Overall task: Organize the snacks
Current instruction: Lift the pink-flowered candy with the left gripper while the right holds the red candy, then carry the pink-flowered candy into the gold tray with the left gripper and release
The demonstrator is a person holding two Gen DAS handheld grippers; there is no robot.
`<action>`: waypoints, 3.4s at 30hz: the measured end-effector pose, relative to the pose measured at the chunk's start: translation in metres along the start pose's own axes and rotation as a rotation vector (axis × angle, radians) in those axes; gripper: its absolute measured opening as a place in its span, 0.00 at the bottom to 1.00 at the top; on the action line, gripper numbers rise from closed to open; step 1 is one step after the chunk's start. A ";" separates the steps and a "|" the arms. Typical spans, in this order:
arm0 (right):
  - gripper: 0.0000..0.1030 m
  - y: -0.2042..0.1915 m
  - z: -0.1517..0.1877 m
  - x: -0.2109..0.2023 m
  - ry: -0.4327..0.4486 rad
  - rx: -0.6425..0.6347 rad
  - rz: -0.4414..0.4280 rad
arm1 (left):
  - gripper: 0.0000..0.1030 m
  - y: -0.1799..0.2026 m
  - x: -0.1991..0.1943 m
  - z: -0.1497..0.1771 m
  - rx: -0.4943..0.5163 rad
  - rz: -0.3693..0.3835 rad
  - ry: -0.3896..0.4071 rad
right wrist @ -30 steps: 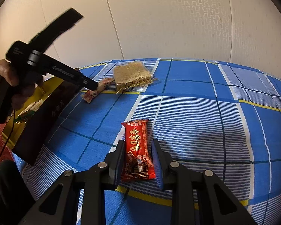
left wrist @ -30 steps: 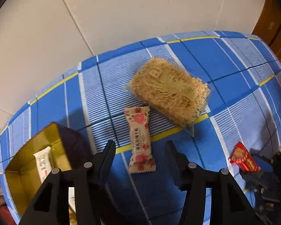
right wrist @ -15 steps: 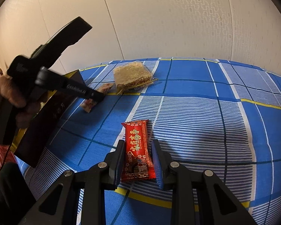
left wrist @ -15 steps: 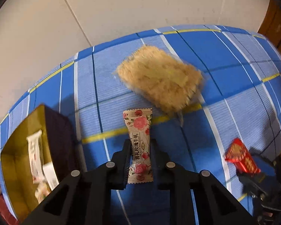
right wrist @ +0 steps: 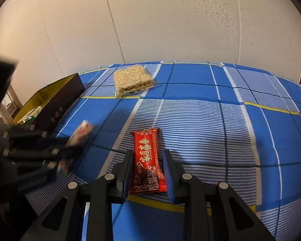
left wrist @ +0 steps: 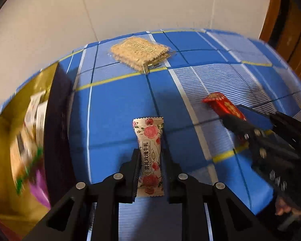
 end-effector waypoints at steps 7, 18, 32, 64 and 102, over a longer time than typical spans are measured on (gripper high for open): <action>0.35 0.006 0.002 -0.003 0.003 0.038 -0.001 | 0.21 -0.007 -0.009 0.014 -0.065 0.076 0.074; 0.35 -0.002 0.004 -0.005 -0.007 -0.011 0.074 | 0.21 -0.012 -0.010 0.020 -0.053 0.110 0.155; 0.30 -0.012 0.005 0.001 -0.003 -0.091 0.164 | 0.21 -0.010 -0.012 0.026 -0.036 0.115 0.216; 0.30 -0.014 0.005 0.002 0.002 -0.102 0.183 | 0.20 -0.190 -0.104 0.017 -0.590 0.064 0.292; 0.30 -0.015 0.005 0.004 -0.003 -0.107 0.190 | 0.51 -0.200 -0.070 0.039 -0.525 -0.166 0.277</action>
Point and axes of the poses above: each gripper's, at about its wrist camera, not at the fingertips, and x roughly the way its jaws point, y to its right, z to its underside, the point moved 4 cm from there along x, roughly the way its jaws point, and after that the axes turned 13 degrees about -x, right-handed, at the moved point
